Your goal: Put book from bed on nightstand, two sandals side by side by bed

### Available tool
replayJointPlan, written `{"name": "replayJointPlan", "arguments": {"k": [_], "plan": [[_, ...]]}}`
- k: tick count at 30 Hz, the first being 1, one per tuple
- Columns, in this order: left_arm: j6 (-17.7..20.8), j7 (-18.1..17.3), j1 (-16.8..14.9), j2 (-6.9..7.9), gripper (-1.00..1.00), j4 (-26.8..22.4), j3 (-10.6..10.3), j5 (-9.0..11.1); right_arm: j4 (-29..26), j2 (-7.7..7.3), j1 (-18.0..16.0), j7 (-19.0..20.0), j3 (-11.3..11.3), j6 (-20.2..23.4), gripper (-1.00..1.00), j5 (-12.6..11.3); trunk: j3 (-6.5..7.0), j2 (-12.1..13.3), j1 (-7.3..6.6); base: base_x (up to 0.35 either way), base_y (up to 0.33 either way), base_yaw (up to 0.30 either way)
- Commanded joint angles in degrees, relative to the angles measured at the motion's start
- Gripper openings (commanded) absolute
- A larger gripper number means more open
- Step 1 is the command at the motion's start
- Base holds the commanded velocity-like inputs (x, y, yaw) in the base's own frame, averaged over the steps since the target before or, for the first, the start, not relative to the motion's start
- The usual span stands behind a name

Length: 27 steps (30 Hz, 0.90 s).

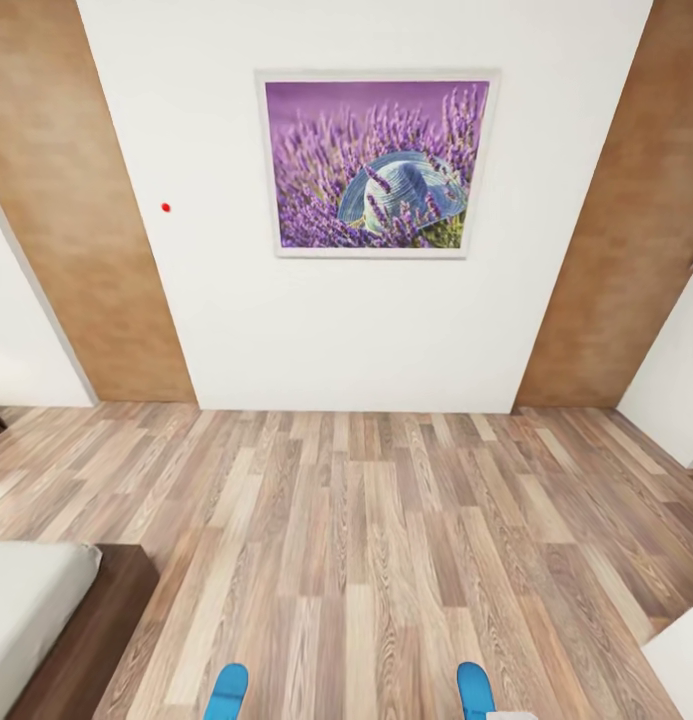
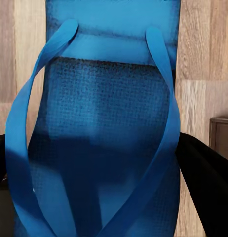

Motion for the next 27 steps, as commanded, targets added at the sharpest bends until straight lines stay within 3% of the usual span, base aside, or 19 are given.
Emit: {"name": "replayJointPlan", "arguments": {"k": [1, 27], "plan": [[0.2, 0.3, 0.0, 0.06, -1.00, -0.1, -0.5, 0.5, 0.1, 0.01, -0.1, -0.2, 0.5, -0.2, -1.00, -0.7, -0.11, -0.1, 0.06, 0.270, 0.000, 0.000], [0.2, 0.3, -0.1, 0.06, -1.00, -0.1, -0.5, 0.5, 0.1, 0.01, -0.1, -0.2, 0.5, -0.2, -1.00, -0.6, -0.11, -0.1, 0.06, 0.270, 0.000, 0.000]]}}
